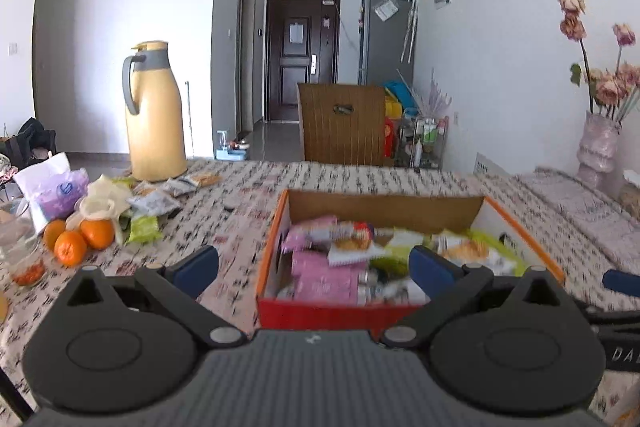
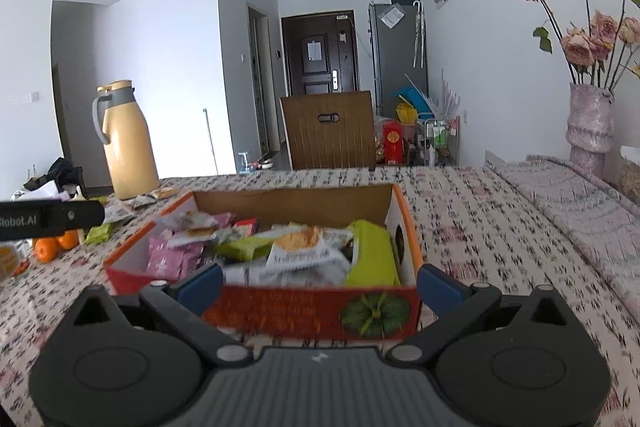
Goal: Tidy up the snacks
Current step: 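Withdraw both open tools away from the box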
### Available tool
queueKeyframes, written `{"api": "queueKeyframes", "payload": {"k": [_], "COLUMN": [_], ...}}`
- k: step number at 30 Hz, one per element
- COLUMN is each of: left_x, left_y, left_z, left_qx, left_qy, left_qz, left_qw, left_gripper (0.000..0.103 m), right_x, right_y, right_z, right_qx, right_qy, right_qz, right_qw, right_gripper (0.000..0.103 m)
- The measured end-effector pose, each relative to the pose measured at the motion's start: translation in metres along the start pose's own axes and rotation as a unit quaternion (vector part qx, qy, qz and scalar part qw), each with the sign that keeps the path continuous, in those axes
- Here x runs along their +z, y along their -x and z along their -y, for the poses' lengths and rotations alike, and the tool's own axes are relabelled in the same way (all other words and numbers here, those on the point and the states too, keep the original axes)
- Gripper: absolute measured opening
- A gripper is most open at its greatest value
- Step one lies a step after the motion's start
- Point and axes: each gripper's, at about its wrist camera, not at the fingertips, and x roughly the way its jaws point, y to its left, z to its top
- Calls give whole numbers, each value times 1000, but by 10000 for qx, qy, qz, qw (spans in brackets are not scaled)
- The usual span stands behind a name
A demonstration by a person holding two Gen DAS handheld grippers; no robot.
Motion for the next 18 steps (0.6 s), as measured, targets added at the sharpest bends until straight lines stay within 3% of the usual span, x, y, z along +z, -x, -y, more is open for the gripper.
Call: {"api": "queueKeyframes", "payload": {"k": [7,18], "left_x": [-32,-70], "left_y": [21,28], "left_z": [-5,0], "left_qx": [-63,-295], "left_qy": [-257,-260], "left_qz": [-240,-752], "left_qw": [9994,9964], "left_gripper": [103,103], "right_x": [-29,-60], "right_y": [23,41], "right_z": [-2,2], "right_qx": [10,-99], "right_qy": [-5,-121], "right_qz": [-307,-653], "right_qw": [9995,9977], "right_gripper": [103,103]}}
